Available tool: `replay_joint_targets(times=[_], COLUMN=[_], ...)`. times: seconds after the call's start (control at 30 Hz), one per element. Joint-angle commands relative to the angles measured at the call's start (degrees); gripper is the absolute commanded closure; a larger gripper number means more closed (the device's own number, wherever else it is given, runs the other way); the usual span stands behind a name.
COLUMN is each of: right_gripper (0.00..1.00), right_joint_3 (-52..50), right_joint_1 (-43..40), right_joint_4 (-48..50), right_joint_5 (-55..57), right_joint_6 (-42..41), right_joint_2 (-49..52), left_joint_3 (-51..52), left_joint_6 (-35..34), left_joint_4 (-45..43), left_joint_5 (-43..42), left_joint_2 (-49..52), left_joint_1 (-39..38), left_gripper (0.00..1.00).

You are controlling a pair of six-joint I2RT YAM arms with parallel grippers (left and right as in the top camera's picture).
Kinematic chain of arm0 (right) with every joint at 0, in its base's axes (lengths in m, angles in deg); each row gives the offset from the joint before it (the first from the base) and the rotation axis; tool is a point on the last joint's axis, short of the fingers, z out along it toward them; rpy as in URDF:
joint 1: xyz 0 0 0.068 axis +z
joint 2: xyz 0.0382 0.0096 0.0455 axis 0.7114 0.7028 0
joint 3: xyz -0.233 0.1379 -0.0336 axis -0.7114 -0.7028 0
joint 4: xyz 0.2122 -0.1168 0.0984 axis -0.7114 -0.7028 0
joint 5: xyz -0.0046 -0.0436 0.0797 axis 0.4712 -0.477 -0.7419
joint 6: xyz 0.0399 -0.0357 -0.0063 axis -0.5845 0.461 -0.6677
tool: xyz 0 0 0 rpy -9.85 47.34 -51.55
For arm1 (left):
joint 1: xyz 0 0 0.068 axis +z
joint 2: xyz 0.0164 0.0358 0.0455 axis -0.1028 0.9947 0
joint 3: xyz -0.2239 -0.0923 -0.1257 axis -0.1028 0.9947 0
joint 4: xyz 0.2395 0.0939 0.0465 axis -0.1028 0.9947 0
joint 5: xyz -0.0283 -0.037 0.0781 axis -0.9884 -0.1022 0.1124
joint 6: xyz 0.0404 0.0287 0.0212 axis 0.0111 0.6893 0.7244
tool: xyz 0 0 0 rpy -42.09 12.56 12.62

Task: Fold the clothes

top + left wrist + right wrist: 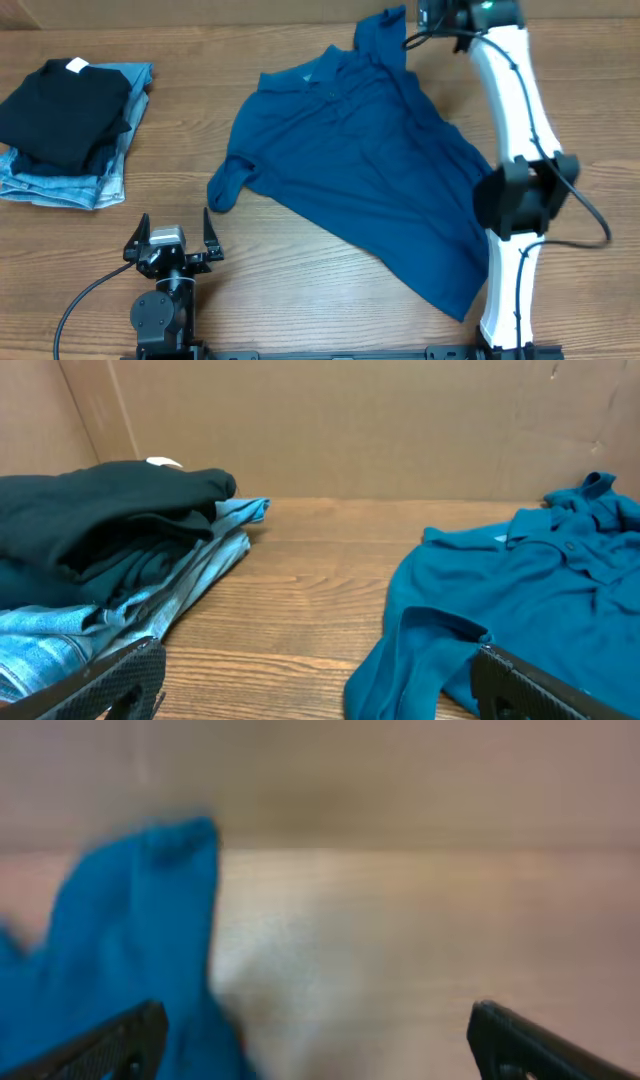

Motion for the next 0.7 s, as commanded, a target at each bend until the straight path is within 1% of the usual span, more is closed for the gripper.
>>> replay_joint_targets(times=[0.0,0.07,0.13,0.17,0.2,0.27,0.3,0.43,0.63,0.67], right_gripper=[0.00,0.01,0.06,0.14,0.29,0.51,0.58,0.59,0.58,0.61], right_joint_3=[3.0,3.0,2.4,1.7,1.0,-0.3,-1.1,-5.0,-13.8,-16.8], right_joint_1=[-1.0,-2.5,-4.4,-5.5,-6.6,-8.4,-9.6,-13.6,-19.4,-20.6], right_joint_4=[-12.7,-20.3,-26.3,-28.8,-30.2,-30.9,-31.4,-31.4,-31.4,-31.4], right_joint_5=[-0.3,-4.5,-11.2,-14.7,-16.8,-18.6,-19.4,-25.6,-29.1,-29.1], right_joint_6=[-12.0,-15.0,-16.9,-17.1,-17.1,-17.2,-17.2,-17.1,-16.9,-16.9], right_joint_2=[-6.3,-6.5,-6.4,-6.4,-6.4,-6.4,-6.4,-6.4,-6.8,-7.6], left_joint_3=[0.2,0.2,0.2,0.2,0.2,0.2,0.2,0.2,0.2,0.2], left_joint_6=[-0.5,-0.5,-0.5,-0.5,-0.5,-0.5,-0.5,-0.5,-0.5,-0.5], left_joint_4=[-0.1,-0.2,-0.1,-0.1,-0.1,-0.2,-0.1,-0.1,-0.1,-0.2], left_joint_5=[0.6,0.6,0.6,0.6,0.6,0.6,0.6,0.6,0.6,0.5], left_joint_2=[-0.5,-0.5,-0.5,-0.5,-0.5,-0.5,-0.5,-0.5,-0.5,-0.5], left_joint_1=[-0.3,-0.3,-0.3,-0.3,-0.3,-0.3,-0.3,-0.3,-0.3,-0.3], left_gripper=[0.00,0.00,0.00,0.00,0.00,0.00,0.00,0.00,0.00,0.00])
